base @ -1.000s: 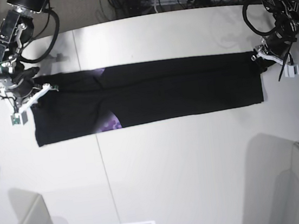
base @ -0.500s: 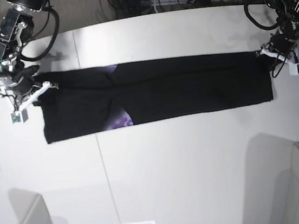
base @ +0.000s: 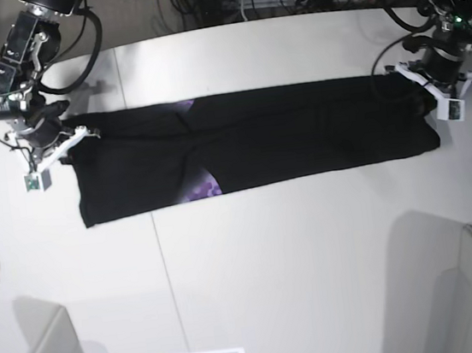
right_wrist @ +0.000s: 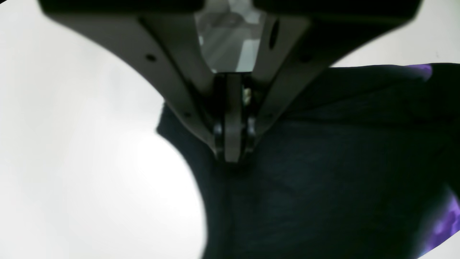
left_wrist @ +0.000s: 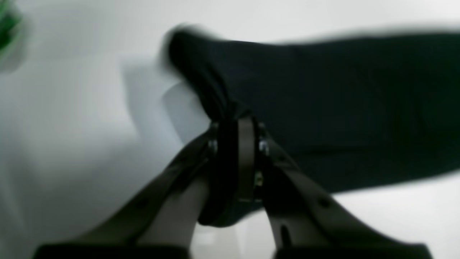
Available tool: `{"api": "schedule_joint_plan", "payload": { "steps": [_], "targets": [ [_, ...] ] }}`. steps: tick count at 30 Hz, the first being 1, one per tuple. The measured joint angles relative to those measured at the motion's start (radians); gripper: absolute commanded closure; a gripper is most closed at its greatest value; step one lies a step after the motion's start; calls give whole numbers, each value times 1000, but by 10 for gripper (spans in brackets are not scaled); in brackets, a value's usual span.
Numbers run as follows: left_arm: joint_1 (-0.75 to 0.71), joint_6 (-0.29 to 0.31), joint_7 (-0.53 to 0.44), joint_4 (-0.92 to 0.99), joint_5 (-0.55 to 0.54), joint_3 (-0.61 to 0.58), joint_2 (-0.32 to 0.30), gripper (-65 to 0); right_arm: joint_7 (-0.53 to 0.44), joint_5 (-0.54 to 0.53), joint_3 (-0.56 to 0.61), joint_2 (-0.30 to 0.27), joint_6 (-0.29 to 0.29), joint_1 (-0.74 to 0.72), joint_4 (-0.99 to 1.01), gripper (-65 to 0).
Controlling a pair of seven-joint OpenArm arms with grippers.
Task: Fold the T-shirt properly
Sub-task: 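Lift the strip end with the left gripper and fold it toward the right gripper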
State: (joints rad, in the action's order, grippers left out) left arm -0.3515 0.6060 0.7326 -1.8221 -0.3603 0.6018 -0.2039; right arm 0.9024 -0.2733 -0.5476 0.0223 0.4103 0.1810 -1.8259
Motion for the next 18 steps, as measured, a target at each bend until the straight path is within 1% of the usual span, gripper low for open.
{"api": "schedule_joint_plan", "payload": {
  "steps": [1, 2, 3, 5, 7, 14, 17, 18],
  "targets": [
    [-3, 0, -5, -20, 35, -23, 21, 0, 0, 2, 0, 0, 2, -1, 0, 0],
    [-1, 13, -3, -36, 66, -43, 43, 0, 0, 2, 0, -1, 2, -2, 0, 0],
    [2, 11, -4, -46, 79, -58, 61, 0, 0, 2, 0, -3, 2, -2, 0, 0],
    [2, 12, -8, -59, 101, -87, 78, 0, -1, 5, -1, -5, 2, -2, 0, 0],
    [1, 4, -4, -66, 129, -115, 82, 0, 0, 4, -3, 0, 2, -3, 0, 0],
    [5, 3, -6, -90, 125, -224, 82, 0, -3, 5, -7, -3, 2, 14, 1, 0],
    [5, -34, -3, -90, 128, -273, 79, 0, -8, 5, -7, -2, 2, 14, 1, 0],
    [5, -39, -4, -90, 128, -295, 78, 0, -8, 5, -7, -3, 2, 14, 1, 0]
  ]
}}
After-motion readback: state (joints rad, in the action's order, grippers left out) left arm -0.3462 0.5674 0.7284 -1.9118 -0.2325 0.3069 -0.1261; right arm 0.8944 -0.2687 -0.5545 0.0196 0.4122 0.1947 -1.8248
